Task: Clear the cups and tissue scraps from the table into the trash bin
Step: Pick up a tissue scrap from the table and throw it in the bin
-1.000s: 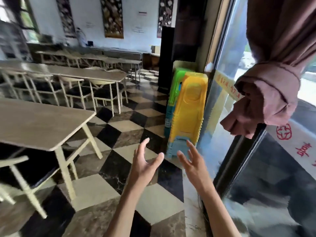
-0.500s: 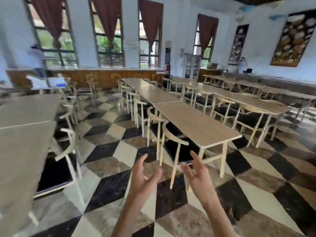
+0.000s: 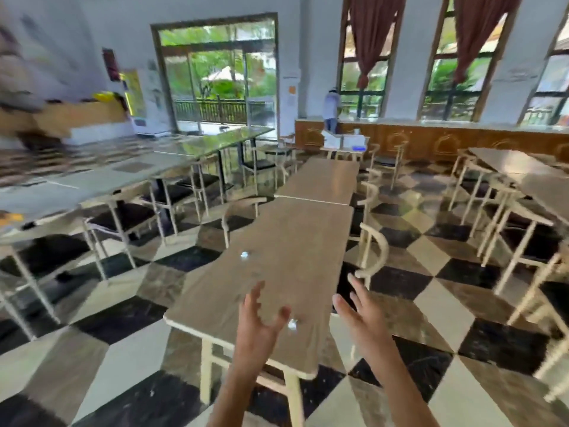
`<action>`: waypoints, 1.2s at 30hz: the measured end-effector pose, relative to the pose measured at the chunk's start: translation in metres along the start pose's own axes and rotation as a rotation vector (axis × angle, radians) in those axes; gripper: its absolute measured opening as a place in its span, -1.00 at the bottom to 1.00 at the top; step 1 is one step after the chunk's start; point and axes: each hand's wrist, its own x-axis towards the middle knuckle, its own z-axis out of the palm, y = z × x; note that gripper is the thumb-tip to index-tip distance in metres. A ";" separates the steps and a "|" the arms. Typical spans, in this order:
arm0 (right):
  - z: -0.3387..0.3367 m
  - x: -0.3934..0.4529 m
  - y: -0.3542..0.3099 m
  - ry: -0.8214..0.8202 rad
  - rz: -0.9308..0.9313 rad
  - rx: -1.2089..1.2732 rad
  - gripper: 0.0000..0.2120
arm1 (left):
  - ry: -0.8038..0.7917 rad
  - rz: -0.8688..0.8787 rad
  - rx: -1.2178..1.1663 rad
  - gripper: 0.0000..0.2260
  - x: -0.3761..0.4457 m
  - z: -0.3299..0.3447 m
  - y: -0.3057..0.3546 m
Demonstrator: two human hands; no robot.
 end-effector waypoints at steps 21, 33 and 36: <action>0.205 0.342 0.065 -0.271 0.074 0.002 -0.44 | 0.158 -0.255 0.097 -0.48 0.310 -0.043 -0.125; 0.333 0.497 0.155 -0.252 0.324 -0.099 -0.46 | -0.037 -0.473 0.105 -0.51 0.495 -0.041 -0.263; 0.361 0.526 0.179 -0.251 0.390 -0.116 -0.45 | -0.067 -0.555 0.100 -0.49 0.533 -0.039 -0.298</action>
